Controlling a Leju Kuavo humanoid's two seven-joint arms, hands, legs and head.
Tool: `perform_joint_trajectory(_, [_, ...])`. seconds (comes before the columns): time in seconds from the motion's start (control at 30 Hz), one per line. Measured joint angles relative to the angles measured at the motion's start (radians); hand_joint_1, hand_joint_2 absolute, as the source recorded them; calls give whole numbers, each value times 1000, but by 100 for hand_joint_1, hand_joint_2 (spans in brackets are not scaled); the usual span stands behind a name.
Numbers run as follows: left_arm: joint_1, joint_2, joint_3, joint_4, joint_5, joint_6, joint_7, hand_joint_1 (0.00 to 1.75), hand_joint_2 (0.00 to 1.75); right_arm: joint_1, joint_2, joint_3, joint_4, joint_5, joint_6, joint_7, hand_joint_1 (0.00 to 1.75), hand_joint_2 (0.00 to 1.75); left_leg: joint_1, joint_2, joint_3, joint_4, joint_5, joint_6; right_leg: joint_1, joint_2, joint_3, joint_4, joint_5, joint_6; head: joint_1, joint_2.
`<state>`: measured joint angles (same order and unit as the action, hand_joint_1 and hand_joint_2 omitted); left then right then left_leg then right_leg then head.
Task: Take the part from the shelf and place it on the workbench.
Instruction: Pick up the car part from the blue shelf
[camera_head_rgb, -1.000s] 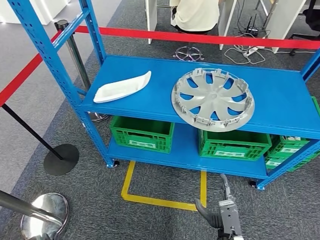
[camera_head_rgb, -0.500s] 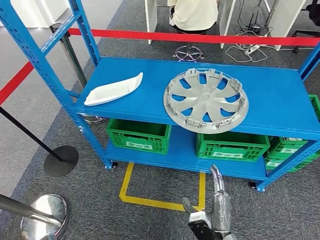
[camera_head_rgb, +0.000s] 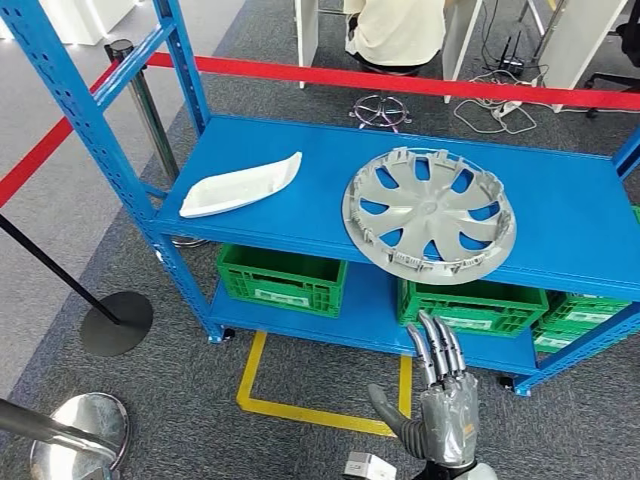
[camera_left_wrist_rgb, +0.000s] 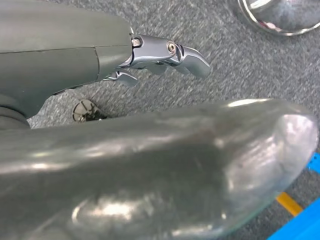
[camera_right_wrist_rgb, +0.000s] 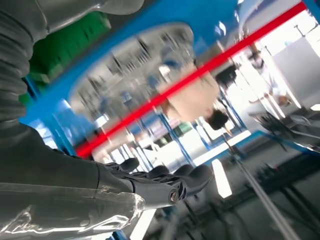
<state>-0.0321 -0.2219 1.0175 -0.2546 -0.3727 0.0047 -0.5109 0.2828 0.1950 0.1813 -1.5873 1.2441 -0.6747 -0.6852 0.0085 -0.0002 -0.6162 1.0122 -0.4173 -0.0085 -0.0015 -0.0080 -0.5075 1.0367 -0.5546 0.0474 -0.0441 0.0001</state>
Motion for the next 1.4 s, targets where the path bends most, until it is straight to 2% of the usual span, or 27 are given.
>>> perform_joint_trajectory(0.07, [-1,0,0,0,-8,2,2,0,0,2,1,-3,-32,49,-3,7,0,175,0,-2,11,-1,-7,14,-1,3,-45,93,-45,7,6,0])
perform_joint_trajectory(0.13, [-2,0,0,1,-17,3,5,0,0,7,1,-2,-64,99,-5,26,0,175,-4,-5,19,-1,-16,23,0,3,-134,233,-92,9,8,0])
perform_joint_trajectory(0.17, [-2,1,0,2,-21,3,8,0,0,10,1,0,-81,125,-6,41,0,175,-6,-7,25,-1,-22,25,0,4,-168,275,-93,7,9,0])
perform_joint_trajectory(0.2, [-2,2,0,2,-26,4,10,0,0,11,0,2,-97,152,-7,57,0,175,-9,-10,33,-1,-28,26,1,4,-183,279,-72,4,9,0])
perform_joint_trajectory(0.23, [-2,3,0,4,-31,4,12,0,0,12,-2,6,-113,180,-8,76,0,175,-12,-14,43,-1,-34,26,3,4,-177,241,-31,-1,8,0])
perform_joint_trajectory(0.3, [-4,4,0,6,-41,4,15,0,0,11,-9,12,-143,229,-11,115,0,175,-16,-19,63,-1,-48,25,9,7,-129,103,63,-16,8,0])
perform_joint_trajectory(0.37, [-5,4,0,8,-54,4,19,0,0,9,-20,15,-166,272,-14,147,0,175,-17,-22,73,-1,-59,19,16,9,-92,12,105,-27,8,0])
perform_joint_trajectory(0.43, [-6,5,0,11,-67,3,25,0,0,8,-31,14,-183,303,-16,158,0,175,-16,-22,75,-3,-65,9,20,9,-84,-2,105,-30,7,0])
perform_joint_trajectory(0.53, [-10,8,0,14,-81,0,28,0,0,4,-42,7,-198,321,-17,126,0,175,-14,-19,67,30,-88,-8,11,9,-64,-21,106,-40,4,0])
perform_joint_trajectory(0.57, [-11,10,0,15,-86,-2,29,0,0,1,-46,2,-199,323,-17,112,0,175,-13,-17,43,77,-110,-14,6,7,-56,-26,105,-43,1,0])
perform_joint_trajectory(0.63, [-12,12,0,16,-95,-6,29,0,0,-7,-63,-8,-192,324,-18,106,0,175,-7,-15,-39,209,-156,-24,1,5,-47,-29,98,-46,-4,0])
perform_joint_trajectory(0.67, [-11,14,0,16,-98,-8,30,0,0,-13,-78,-11,-183,325,-18,123,0,175,-4,-14,-74,257,-163,-28,-2,5,-43,-29,93,-44,-4,0])
perform_joint_trajectory(0.7, [-10,15,0,17,-102,-10,30,0,0,-22,-100,-10,-170,325,-18,163,0,175,0,-13,-95,273,-149,-33,-5,5,-38,-29,88,-41,-4,0])
perform_joint_trajectory(0.73, [-10,16,0,17,-105,-11,30,0,0,-39,-129,-1,-151,325,-18,230,0,175,3,-12,-95,250,-115,-38,-10,6,-32,-29,83,-37,-4,0])
perform_joint_trajectory(0.77, [-10,17,0,17,-109,-12,31,0,0,-70,-167,22,-125,326,-17,337,0,175,8,-8,-76,194,-69,-45,-15,7,-24,-29,78,-30,-4,0])
perform_joint_trajectory(0.83, [-14,17,0,19,-116,-13,31,0,0,-174,-261,127,-53,328,-16,655,0,175,19,6,-26,64,2,-55,-18,13,-18,-25,63,-13,-10,0])
perform_joint_trajectory(0.9, [-21,17,0,22,-121,-14,30,0,0,-299,-334,298,32,329,-15,983,0,175,24,12,-2,2,11,-46,-16,17,-16,-26,44,3,-12,0])
perform_joint_trajectory(0.97, [-26,18,0,22,-130,-14,31,0,0,-398,-377,515,110,329,-14,1212,0,175,24,5,1,-4,3,-24,-17,14,-6,-37,33,16,-7,0])
perform_joint_trajectory(1.03, [-26,18,2,22,-140,-17,33,0,0,-458,-416,726,173,329,-16,1312,0,175,25,-2,8,-7,2,-4,-19,10,-8,-12,17,24,-6,0])
perform_joint_trajectory(1.07, [-25,18,3,22,-143,-19,33,0,0,-474,-433,805,199,329,-17,1321,0,175,25,-7,13,-8,1,5,-19,9,-30,35,-5,25,-3,0])
perform_joint_trajectory(1.13, [-22,19,6,22,-144,-22,33,0,0,-490,-459,910,244,328,-17,1322,0,175,20,-15,24,-8,-10,15,-18,9,-117,180,-60,25,1,0])
perform_joint_trajectory(1.17, [-20,20,8,22,-145,-23,33,0,0,-495,-469,942,263,327,-17,1320,0,175,16,-18,30,-8,-17,18,-17,9,-162,239,-72,23,3,0])
perform_joint_trajectory(1.2, [-18,21,9,22,-146,-24,33,0,0,-496,-476,962,281,326,-17,1312,0,175,13,-20,39,-8,-24,19,-16,9,-190,263,-63,21,3,0])
perform_joint_trajectory(1.23, [-16,21,11,22,-148,-25,33,0,0,-493,-481,974,299,326,-17,1295,0,175,9,-21,50,-8,-32,20,-14,9,-198,245,-31,16,4,0])
perform_joint_trajectory(1.33, [-14,21,16,23,-152,-27,32,0,0,-468,-484,960,348,326,-17,1201,0,175,3,-23,85,-8,-58,17,-4,11,-138,54,110,-4,4,0])
perform_joint_trajectory(1.37, [-14,21,17,24,-153,-26,33,0,0,-463,-485,953,357,326,-17,1178,0,175,1,-23,92,-8,-64,16,-1,11,-122,13,135,-8,4,0])
perform_joint_trajectory(1.4, [-14,21,17,24,-153,-26,33,0,0,-460,-485,949,363,326,-17,1167,0,175,0,-23,95,-8,-67,14,0,11,-115,-2,145,-10,4,0])
